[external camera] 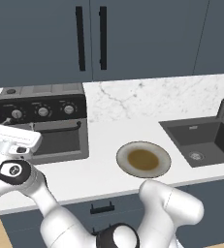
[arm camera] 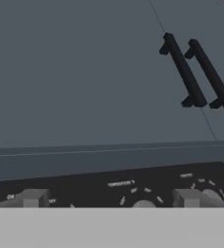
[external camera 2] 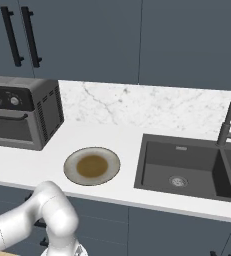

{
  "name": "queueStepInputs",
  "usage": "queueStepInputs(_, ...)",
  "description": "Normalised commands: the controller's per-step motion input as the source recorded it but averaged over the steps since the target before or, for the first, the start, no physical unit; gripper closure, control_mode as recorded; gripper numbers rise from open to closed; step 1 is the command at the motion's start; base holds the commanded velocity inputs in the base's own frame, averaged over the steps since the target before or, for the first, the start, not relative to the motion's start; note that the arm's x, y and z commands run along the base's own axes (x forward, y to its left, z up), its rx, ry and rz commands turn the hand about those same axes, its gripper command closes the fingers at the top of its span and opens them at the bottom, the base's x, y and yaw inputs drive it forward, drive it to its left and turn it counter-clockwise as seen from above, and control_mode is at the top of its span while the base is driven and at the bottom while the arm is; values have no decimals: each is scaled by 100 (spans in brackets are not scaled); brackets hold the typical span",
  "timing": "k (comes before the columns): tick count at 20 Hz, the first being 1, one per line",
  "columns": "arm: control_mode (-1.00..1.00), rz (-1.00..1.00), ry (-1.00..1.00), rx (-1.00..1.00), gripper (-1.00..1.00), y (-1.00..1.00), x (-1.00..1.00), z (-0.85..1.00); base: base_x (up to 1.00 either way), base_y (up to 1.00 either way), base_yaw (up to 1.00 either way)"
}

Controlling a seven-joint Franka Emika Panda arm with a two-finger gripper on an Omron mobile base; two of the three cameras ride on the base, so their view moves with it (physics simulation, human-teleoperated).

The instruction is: Pick up the kebab skewer and baguette bread, and place them inside the toaster oven. Close the toaster oven door and start by setting the timer.

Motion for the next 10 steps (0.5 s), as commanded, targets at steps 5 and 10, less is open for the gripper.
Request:
queueStepInputs(5,-100,5,0,0,-100,0,10,0,0,0,0)
queueStepInputs(10,-100,7,3,2,-100,0,4,0,0,0,0)
